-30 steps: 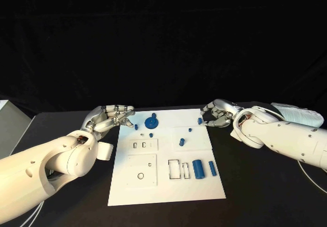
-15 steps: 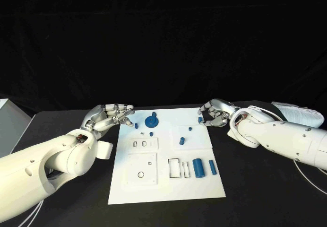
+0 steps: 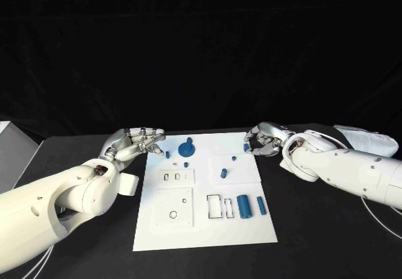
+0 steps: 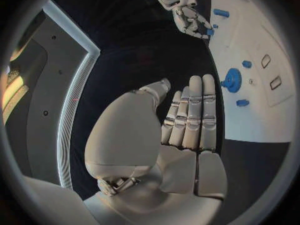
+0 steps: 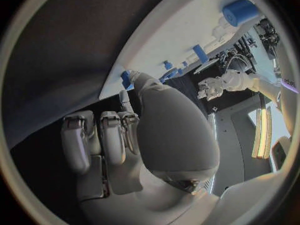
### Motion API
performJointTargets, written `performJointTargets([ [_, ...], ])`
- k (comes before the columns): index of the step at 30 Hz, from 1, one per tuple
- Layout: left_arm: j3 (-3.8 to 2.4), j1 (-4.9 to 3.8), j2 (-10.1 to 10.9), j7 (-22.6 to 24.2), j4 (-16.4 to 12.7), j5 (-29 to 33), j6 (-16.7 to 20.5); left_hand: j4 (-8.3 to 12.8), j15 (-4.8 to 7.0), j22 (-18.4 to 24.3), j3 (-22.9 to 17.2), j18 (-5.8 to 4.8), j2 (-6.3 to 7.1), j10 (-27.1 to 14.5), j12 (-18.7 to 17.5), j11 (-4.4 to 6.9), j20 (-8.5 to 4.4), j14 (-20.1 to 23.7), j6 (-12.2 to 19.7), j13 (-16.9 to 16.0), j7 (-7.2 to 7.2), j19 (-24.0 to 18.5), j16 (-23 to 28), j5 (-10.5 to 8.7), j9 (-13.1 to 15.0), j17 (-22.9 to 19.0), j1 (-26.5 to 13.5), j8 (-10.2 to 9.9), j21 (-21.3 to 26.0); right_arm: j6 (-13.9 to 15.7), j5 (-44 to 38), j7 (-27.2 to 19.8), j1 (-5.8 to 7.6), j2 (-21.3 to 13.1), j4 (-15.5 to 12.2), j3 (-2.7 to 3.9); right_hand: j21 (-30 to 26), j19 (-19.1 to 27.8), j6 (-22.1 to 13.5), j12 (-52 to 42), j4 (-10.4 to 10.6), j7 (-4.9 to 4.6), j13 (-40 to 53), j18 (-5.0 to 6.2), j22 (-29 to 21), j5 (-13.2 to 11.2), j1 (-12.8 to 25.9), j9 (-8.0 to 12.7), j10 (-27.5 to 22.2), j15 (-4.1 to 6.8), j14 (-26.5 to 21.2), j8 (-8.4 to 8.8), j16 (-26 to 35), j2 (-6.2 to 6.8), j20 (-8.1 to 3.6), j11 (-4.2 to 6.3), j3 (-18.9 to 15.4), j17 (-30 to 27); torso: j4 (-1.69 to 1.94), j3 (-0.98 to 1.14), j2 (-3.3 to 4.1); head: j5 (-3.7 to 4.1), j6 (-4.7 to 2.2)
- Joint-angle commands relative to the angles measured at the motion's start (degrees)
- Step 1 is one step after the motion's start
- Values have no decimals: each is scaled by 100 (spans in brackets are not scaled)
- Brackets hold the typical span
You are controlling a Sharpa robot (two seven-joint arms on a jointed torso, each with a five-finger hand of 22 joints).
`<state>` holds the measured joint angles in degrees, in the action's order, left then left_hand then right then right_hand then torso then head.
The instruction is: Assemble the parts on the task board
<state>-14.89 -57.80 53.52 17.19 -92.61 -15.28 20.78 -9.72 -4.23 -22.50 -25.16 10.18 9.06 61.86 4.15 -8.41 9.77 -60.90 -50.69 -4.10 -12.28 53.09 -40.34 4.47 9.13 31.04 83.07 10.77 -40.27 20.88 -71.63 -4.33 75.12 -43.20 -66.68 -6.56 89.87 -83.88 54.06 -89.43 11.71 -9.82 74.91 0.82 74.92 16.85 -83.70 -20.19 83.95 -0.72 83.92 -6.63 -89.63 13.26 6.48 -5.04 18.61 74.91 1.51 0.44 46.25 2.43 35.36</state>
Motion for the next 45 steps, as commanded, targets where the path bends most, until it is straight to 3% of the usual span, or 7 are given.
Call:
performJointTargets([
  [1, -4, 2, -2, 35, -13, -26, -87, 9, -6, -6, -31, 18, 9, 29, -5, -7, -7, 39, -33, -2, 13, -39, -34, 3, 5, 3, -53, 21, -21, -128, -118, 51, -5, 10, 12, 0, 13, -612, 72, -28, 2, 14, 1479, -82, 1508, 33, -15, -8, 573, 12, 608, -47, -37, -76, 8, 8, 61, 1509, 0, -3, 6, -1, 6],
  [25, -4, 1, 14, 24, -24, -41, -82, 9, -10, -21, -44, 17, 9, 19, -12, -12, -5, 47, -22, 1, 5, -59, -45, 3, 6, 0, -67, 15, -44, -246, -102, 95, -30, 93, 71, -1, 13, -612, 152, -49, 68, 48, 1500, -82, 1508, -83, 96, -11, 595, 47, 608, -81, -37, -111, -26, 38, 168, 1509, 2, -7, 6, -13, 50],
  [31, -4, 1, 17, 13, -25, -46, -77, 9, -11, -24, -45, 17, 11, 17, -13, -14, -4, 48, -19, 1, 3, -62, -47, 3, 6, -1, -70, 14, -48, -208, -64, 63, -32, 104, 57, -1, 13, -612, 273, -57, 66, 110, 1509, -82, 1508, -49, 97, -35, 605, 100, 608, -153, -37, -219, -68, 89, 318, 1509, 1, -5, 4, -15, 54],
  [37, -4, 1, 20, 7, -26, -47, -75, 9, -11, -24, -45, 17, 11, 17, -13, -14, -4, 48, -19, 1, 3, -62, -47, 3, 6, -1, -70, 14, -48, -73, -37, 67, -33, 101, 45, -1, 13, -612, 412, -57, 47, 180, 1509, -82, 1508, -14, 125, -78, 605, 158, 608, -257, -37, -299, -122, 152, 435, 1509, -1, -6, 2, -18, 58],
  [45, -4, 1, 17, 7, -20, -53, -77, 11, -13, -29, -48, 17, 15, 12, -16, -17, -3, 50, -11, 3, -3, -69, -50, 3, 6, -2, -74, 10, -56, 420, 11, 37, -35, 85, -17, 0, 13, -612, 536, -57, -27, 260, 1509, -82, 1508, 203, 171, -148, 605, 235, 608, -397, -37, -299, -195, 225, 539, 1509, 3, -7, 1, -22, 57],
])
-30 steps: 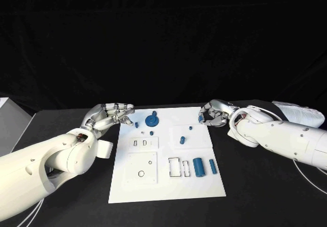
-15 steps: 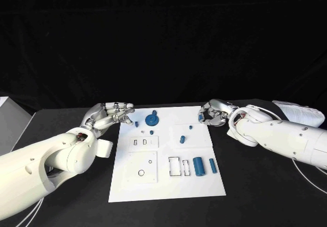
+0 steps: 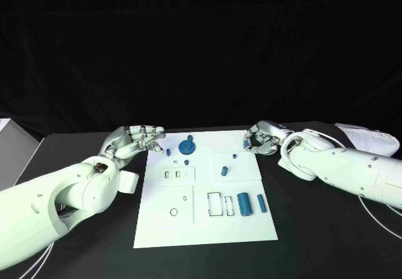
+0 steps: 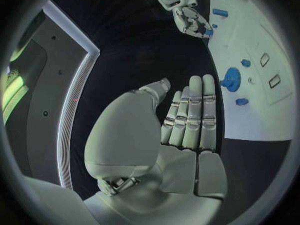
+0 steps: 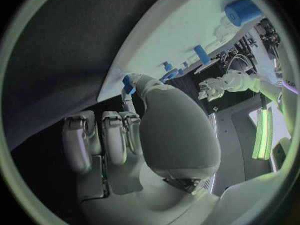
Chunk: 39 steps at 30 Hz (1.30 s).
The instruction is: Assemble the parts on the task board
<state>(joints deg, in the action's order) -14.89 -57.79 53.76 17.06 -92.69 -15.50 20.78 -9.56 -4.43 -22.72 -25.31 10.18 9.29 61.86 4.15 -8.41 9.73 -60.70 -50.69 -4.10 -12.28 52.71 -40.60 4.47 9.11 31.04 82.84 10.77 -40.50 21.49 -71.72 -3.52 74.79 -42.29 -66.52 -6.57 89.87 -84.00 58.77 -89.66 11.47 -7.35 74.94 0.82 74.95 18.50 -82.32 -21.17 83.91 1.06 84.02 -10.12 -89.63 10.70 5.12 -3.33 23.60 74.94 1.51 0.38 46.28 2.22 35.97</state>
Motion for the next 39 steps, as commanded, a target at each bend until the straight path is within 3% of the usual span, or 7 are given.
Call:
performJointTargets([
  [1, -4, 0, -8, 20, -9, -31, -78, -5, 8, -6, -33, 17, -8, 12, -16, -17, 1, 30, -11, 2, -3, -30, -25, 3, 8, -2, -51, 10, -33, 415, 22, -34, -2, -9, -46, 1, 13, -600, 67, -34, -5, 15, 1506, -82, 1505, 43, 33, -51, 609, 58, 598, -51, -37, -44, -61, 55, 43, 1506, 3, 0, -3, -1, -7],
  [5, -4, 0, -9, 18, 9, -33, -79, -5, 8, -6, -33, 17, -8, 12, -16, -17, 1, 30, -11, 2, -3, -30, -25, 3, 8, -2, -51, 10, -33, 561, 53, 53, -1, -31, -139, 9, 13, -600, 67, -34, -56, 30, 1506, -82, 1505, 178, 51, -79, 609, 73, 598, -97, -37, -32, -83, 77, 96, 1506, -7, 3, -12, -14, -10],
  [10, -4, 0, -15, 12, 42, -31, -76, 0, 7, -10, -39, 17, -9, 12, -16, -17, 1, 32, -10, 2, -1, -35, -27, 4, 8, -3, -47, 9, -39, 648, 120, 279, 44, -78, -377, 39, 13, -600, 63, -34, -71, 31, 1506, -82, 1505, 215, 59, -86, 609, 75, 598, -108, -37, -23, -87, 79, 109, 1506, -29, -9, -36, -10, -31],
  [16, -3, -1, -50, 0, 74, -30, -80, 0, 7, -11, -39, 17, -10, 12, -16, -17, 1, 33, -11, 2, -1, -36, -28, 4, 9, -3, -47, 10, -40, 807, 107, 766, 117, -77, -814, 55, 13, -600, 70, -34, -144, 37, 1506, -82, 1505, 233, 27, -106, 609, 76, 598, -142, -37, 1, -91, 87, 147, 1506, -44, -53, -92, -15, -24],
  [23, -1, -1, -134, -29, 139, -44, -96, 2, 7, -13, -43, 17, -11, 14, -14, -16, 2, 34, -13, 2, 2, -38, -29, 4, 10, -4, -46, 11, -43, 1066, -46, 1228, 105, 143, -1344, 49, 13, -600, 50, -34, -164, 26, 1506, -82, 1505, 215, 45, -111, 609, 68, 598, -147, -37, 29, -89, 84, 153, 1506, -39, -100, -161, -128, 20],
  [28, 2, -1, -185, -90, 196, -161, -100, -18, 58, -66, -96, 29, -21, 295, 124, 65, -14, 15, -127, -54, 76, -82, -103, -3, 55, -4, -114, 83, -133, 1210, -365, 1726, 45, 456, -1648, 17, 13, -600, 39, -34, -161, 18, 1506, -82, 1505, 210, 67, -113, 609, 59, 598, -149, -37, 29, -85, 79, 159, 1506, -42, -134, -210, -189, 83],
  [39, 11, -3, -228, -225, 244, -307, -45, 33, 199, -267, -134, 29, 10, 685, 583, 224, -130, -242, -222, -297, 184, 29, -696, -12, 139, 254, -194, 193, -497, 1190, -825, 2505, -146, 1050, -1784, -34, 13, -600, 32, -27, -161, 15, 1499, -82, 1505, 206, 84, -115, 602, 51, 598, -152, -37, 30, -80, 76, 166, 1506, -43, -173, -241, -275, 165],
])
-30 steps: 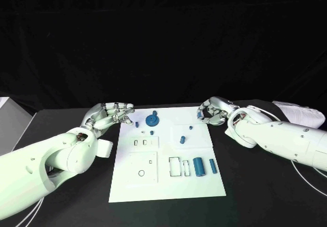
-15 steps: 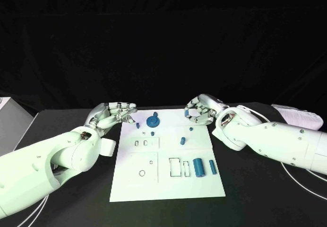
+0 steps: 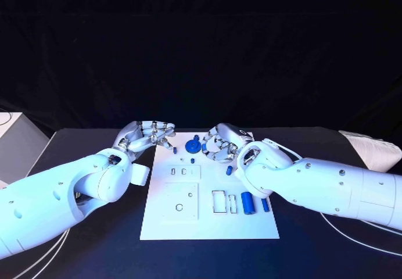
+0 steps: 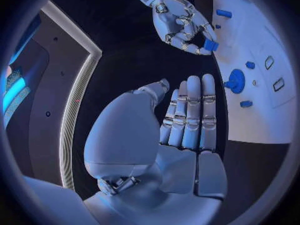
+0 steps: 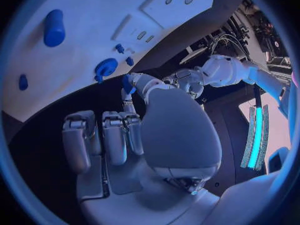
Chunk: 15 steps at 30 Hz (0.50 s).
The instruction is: Assemble the parts on the task board
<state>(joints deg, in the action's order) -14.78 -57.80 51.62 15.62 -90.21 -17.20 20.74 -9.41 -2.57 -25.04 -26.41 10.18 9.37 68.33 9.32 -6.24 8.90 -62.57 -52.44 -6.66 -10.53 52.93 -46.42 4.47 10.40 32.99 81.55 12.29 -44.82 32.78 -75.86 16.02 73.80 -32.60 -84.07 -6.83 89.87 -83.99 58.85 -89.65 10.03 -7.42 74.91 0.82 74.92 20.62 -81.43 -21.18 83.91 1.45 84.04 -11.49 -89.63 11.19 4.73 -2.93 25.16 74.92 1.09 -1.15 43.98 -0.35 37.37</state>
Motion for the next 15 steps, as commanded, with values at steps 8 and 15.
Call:
performJointTargets([
  [8, 2, -3, -21, -179, -5, -220, 18, 84, 93, -312, -14, 30, 4, -11, 641, 87, -129, -230, -46, -430, 56, 104, -865, -10, 75, 461, -101, 137, -537, -5, -680, 940, -225, 380, -8, -46, 13, -601, 15, -13, -16, 19, 1488, -82, 1508, -4, 4, -115, 588, 7, 596, -13, -37, -20, -38, 34, 15, 1508, 0, -14, 8, -33, 81],
  [15, 5, -2, -33, -232, 7, -266, 25, 117, 152, -641, -39, 35, 10, -269, 1451, 146, -203, -833, -17, -1008, 103, 283, -2101, -5, 141, 1816, -139, 255, -1130, 24, -887, 1126, -367, 546, 25, -61, 13, -601, 10, -16, -15, 17, 1491, -82, 1508, -1, 12, -115, 591, 5, 596, -13, -37, -19, -36, 32, 17, 1508, -2, -5, 14, -55, 133],
])
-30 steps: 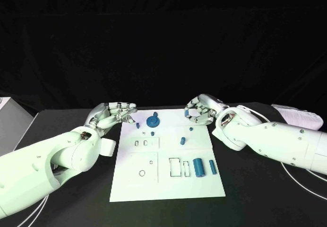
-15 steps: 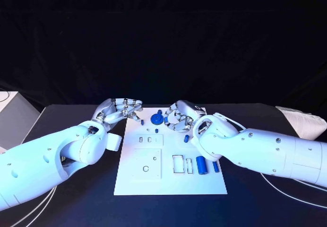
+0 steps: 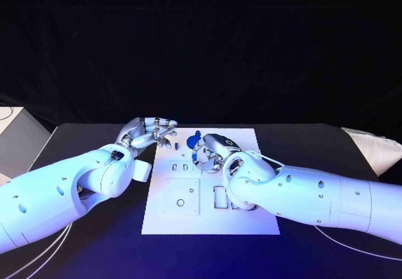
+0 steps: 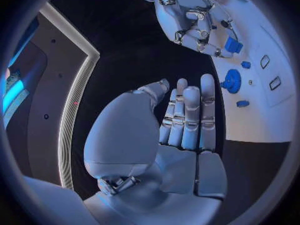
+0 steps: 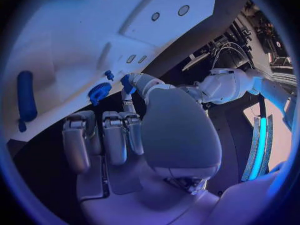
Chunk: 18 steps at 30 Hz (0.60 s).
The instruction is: Assemble the parts on the task board
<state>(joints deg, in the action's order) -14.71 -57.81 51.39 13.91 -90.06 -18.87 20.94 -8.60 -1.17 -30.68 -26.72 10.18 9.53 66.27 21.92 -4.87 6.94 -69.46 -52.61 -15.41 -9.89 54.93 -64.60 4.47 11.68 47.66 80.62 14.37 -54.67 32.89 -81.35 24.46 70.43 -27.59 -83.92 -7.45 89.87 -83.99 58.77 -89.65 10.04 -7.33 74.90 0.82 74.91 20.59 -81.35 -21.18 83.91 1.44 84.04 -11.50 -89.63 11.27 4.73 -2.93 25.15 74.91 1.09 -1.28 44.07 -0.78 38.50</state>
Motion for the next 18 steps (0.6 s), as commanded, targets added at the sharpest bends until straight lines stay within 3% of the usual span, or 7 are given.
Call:
performJointTargets([
  [1, -2, -1, -9, -66, -11, -107, 4, 37, 15, -124, -16, 35, -3, -108, 314, 14, -13, -205, 8, -218, 41, 104, -421, -6, 21, 523, -53, 64, -230, 22, -354, 291, -43, 64, 14, -1, 13, -601, 15, -13, -15, 7, 1489, -82, 1509, 10, 14, -116, 588, 2, 596, -14, -37, -25, -33, 31, 22, 1509, -1, 8, 9, -14, 26],
  [8, -1, -1, 4, -123, -31, -207, -24, 35, 44, -1441, -70, -163, 21, -332, 1016, 44, -44, -732, 47, -687, 65, 829, -1177, -3, 65, 1589, -85, 167, -1224, 31, -421, 315, -109, 153, 66, -3, 13, -601, 9, -15, -16, 6, 1491, -82, 1509, 21, 24, -117, 590, -1, 596, -15, -37, -21, -30, 30, 26, 1509, 17, 7, 2, -37, 69],
  [10, -1, -1, 11, -157, -39, -249, -39, 38, 60, -2540, -68, -356, 32, -320, 1406, 59, -66, -1207, 66, -934, 64, 1520, -1691, 0, 76, 2455, -101, 200, -1903, 26, -428, 319, -133, 174, 89, -3, 13, -601, 6, -14, -15, 5, 1490, -82, 1509, 26, 31, -118, 589, -2, 596, -15, -37, -18, -29, 29, 28, 1509, 15, 5, 2, -47, 75],
  [14, -1, -1, 19, -216, -52, -323, -78, 22, 39, -3251, -104, -475, 32, -530, 2006, 32, -49, -1509, 115, -1329, 29, 1899, -2028, 6, 105, 3082, -120, 294, -2358, 32, -448, 333, -178, 217, 133, -4, 13, -601, 4, -13, -15, 4, 1489, -82, 1509, 29, 37, -118, 588, -3, 596, -16, -37, -16, -28, 28, 29, 1509, 4, 15, 5, -69, 93],
  [18, -1, -1, 20, -259, -62, -381, -115, 17, 32, -3566, -118, -531, 43, -581, 2256, 27, -43, -1641, 147, -1477, 24, 2074, -2156, 4, 115, 3348, -128, 334, -2537, 33, -465, 352, -222, 255, 163, -5, 13, -601, 3, -16, -14, 2, 1492, -82, 1509, 32, 47, -119, 591, -5, 596, -18, -37, -12, -26, 27, 29, 1509, 5, 15, 3, -68, 102],
])
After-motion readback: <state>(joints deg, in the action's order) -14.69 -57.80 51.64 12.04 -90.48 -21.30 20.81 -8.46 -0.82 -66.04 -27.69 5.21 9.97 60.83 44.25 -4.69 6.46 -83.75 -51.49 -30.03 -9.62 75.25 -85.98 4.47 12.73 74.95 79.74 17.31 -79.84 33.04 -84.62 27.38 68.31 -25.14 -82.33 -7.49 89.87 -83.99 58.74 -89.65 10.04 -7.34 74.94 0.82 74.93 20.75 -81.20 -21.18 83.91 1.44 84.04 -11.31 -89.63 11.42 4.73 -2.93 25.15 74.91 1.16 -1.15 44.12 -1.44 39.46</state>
